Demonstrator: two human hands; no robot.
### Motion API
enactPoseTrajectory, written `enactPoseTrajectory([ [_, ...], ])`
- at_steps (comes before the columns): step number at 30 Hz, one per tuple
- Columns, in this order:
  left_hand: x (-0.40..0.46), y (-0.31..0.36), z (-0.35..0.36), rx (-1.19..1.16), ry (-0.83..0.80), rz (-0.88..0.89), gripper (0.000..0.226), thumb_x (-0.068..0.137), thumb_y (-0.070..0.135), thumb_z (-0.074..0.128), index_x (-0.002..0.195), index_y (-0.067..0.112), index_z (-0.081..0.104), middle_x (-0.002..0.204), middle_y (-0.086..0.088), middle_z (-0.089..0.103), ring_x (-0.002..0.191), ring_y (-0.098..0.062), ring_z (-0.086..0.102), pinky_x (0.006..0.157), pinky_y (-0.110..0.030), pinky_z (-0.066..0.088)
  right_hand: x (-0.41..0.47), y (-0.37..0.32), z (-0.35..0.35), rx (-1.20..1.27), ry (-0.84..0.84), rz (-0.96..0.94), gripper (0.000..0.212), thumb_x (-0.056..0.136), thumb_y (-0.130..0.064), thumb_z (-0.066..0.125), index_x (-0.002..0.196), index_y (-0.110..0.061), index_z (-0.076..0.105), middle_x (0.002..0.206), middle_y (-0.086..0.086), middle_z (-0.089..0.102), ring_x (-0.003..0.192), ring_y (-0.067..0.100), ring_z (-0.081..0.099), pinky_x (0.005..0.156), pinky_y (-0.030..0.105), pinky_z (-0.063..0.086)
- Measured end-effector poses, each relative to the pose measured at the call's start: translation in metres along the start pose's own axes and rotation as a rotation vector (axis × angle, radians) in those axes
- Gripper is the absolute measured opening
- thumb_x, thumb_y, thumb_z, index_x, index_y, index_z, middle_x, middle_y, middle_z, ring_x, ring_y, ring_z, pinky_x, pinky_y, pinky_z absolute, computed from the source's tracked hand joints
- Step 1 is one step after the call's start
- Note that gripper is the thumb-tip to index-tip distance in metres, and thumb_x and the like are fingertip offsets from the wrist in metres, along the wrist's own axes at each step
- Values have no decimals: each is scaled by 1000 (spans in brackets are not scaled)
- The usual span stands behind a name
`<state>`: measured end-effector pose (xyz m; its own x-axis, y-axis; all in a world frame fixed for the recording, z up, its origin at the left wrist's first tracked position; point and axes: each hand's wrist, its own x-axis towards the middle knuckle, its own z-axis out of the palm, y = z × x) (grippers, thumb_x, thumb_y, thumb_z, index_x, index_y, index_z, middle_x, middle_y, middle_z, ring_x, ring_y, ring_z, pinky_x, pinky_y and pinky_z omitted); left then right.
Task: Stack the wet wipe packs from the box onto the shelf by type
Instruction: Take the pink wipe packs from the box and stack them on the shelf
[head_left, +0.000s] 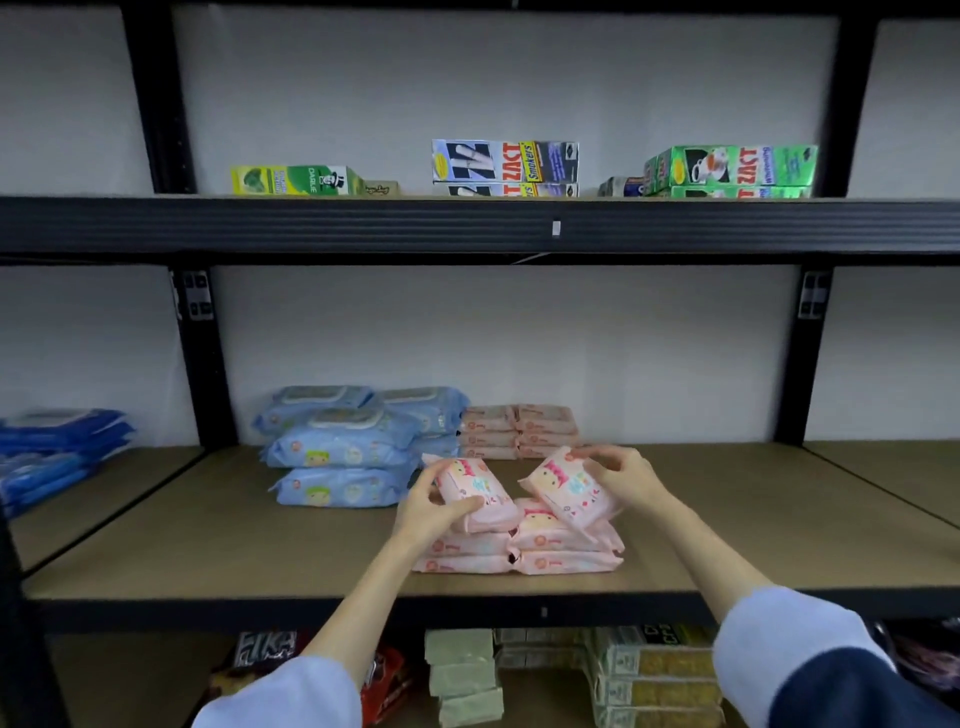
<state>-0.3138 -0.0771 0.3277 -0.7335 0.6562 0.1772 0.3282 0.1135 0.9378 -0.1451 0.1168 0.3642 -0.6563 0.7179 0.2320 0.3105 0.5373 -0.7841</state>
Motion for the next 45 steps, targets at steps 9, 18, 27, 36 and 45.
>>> enactPoseTrajectory([
  [9,-4,-15,-5,566,40,65,54,76,65,54,125,44,47,124,-2,49,121,-23,39,103,-33,33,-14,5,17,-519,-113,14,71,71,-79,42,128,-39,48,136,3,45,125,24,41,106,49,27],
  [18,1,-17,-21,774,-104,250,52,88,65,31,134,43,40,150,14,29,141,-8,18,114,-41,7,-13,-9,17,-706,-156,-66,64,82,-68,47,135,-33,46,138,5,41,127,25,37,103,48,29],
  [27,-18,-24,-7,946,244,292,89,63,78,-3,129,42,45,128,7,43,117,-13,45,91,-32,28,7,18,-14,-485,-347,-83,43,86,-42,61,127,-43,50,141,-6,44,130,17,39,109,47,30],
  [36,-7,-29,-6,878,99,459,101,65,86,-1,131,25,45,144,9,41,140,-11,26,107,-29,14,-11,14,-3,-296,-339,-141,62,68,-43,47,130,-37,47,150,7,32,139,24,28,110,36,26],
  [45,1,-27,-9,998,-77,617,61,93,58,-2,133,42,42,131,12,56,124,-13,51,93,-20,23,-23,14,24,-495,-280,-290,44,95,-40,34,139,-47,30,156,-9,16,146,20,5,116,38,10],
])
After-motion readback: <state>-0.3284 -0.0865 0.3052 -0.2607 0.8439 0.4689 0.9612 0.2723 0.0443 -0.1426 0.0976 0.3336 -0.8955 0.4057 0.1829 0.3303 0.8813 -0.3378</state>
